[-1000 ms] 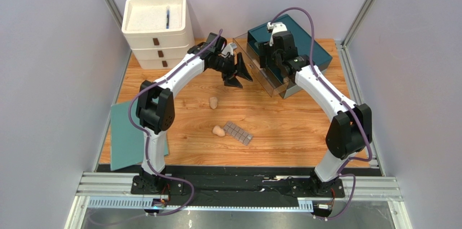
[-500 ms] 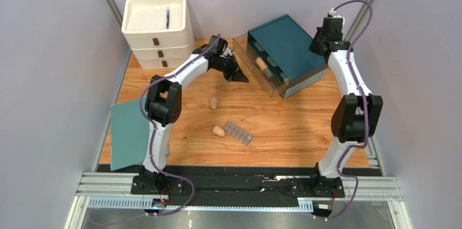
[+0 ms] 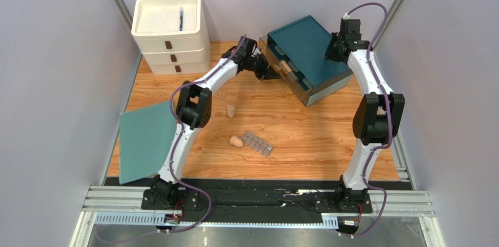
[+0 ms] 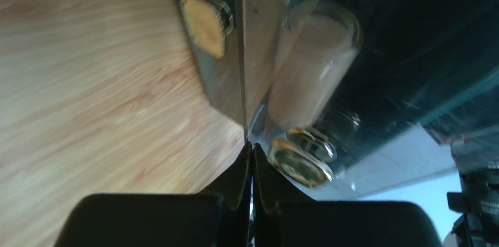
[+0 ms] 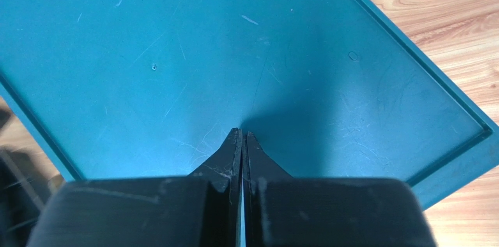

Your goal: Organize the makeup

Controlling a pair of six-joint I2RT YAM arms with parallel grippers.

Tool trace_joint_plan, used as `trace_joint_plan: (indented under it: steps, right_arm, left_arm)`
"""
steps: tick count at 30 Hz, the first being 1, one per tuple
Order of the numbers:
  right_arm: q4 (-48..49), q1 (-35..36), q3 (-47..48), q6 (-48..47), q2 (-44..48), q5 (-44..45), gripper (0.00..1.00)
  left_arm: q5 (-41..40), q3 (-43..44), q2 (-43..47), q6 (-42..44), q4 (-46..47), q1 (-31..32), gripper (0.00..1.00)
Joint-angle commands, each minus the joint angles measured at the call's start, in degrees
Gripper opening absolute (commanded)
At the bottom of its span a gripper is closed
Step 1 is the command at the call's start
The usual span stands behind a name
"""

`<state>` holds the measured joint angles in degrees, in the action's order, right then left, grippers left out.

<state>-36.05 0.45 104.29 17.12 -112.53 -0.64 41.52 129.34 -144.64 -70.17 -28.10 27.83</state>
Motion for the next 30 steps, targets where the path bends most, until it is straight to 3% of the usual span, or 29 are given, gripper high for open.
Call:
trace_joint_plan:
  steps: [1, 5, 8, 11, 13, 15, 17, 21, 23, 30]
  right_arm:
    - [-3.6, 0.1, -1.4, -1.1, -1.4, -3.1, 0.00]
    - [-4.0, 0.0, -1.5, -1.3, -1.5, -4.2, 0.00]
    - [-4.1, 0.1, -1.5, -1.3, -1.3, -4.3, 0.00]
    - [-3.9, 0.1, -1.5, -1.3, -0.9, -4.5, 0.00]
    - [-3.9, 0.1, -1.5, -1.3, -0.9, -4.5, 0.00]
    - [-3.9, 0.1, -1.5, -1.2, -1.2, -4.5, 0.00]
    - [-3.8, 0.0, -1.9, -1.1, -1.3, -4.7, 0.00]
    - [-3.9, 0.2, -2.8, -1.3, -1.2, -5.0, 0.00]
    - [-3.9, 0.1, -3.3, -1.5, -0.9, -5.0, 0.00]
    - [-3.8, -1.6, -4.4, -1.7, -0.6, -5.2, 0.00]
  left_arm:
    - [3.0, 6.1, -5.4, -18.2, 18.2, 4.6, 0.00]
    - [3.7, 9.7, -10.8, -26.5, 28.4, 6.7, 0.00]
    - [4.1, 9.0, -9.4, -24.6, 29.8, 6.4, 0.00]
    - [1.6, -2.7, -2.6, -18.9, 28.4, 5.0, 0.04]
    - [-1.7, -8.4, 3.0, -16.0, 27.1, 3.9, 0.12]
    - [-2.8, -13.1, 5.0, -14.6, 25.9, 3.1, 0.29]
    - [-2.8, -14.1, 5.8, -13.4, 24.1, 2.4, 0.43]
    - [-2.5, -12.1, 4.1, -12.9, 21.2, 2.3, 0.58]
    - [-2.2, -10.6, 2.6, -13.5, 21.3, 2.4, 0.80]
    - [-2.7, -8.1, -0.8, -15.3, 21.1, 2.4, 0.72]
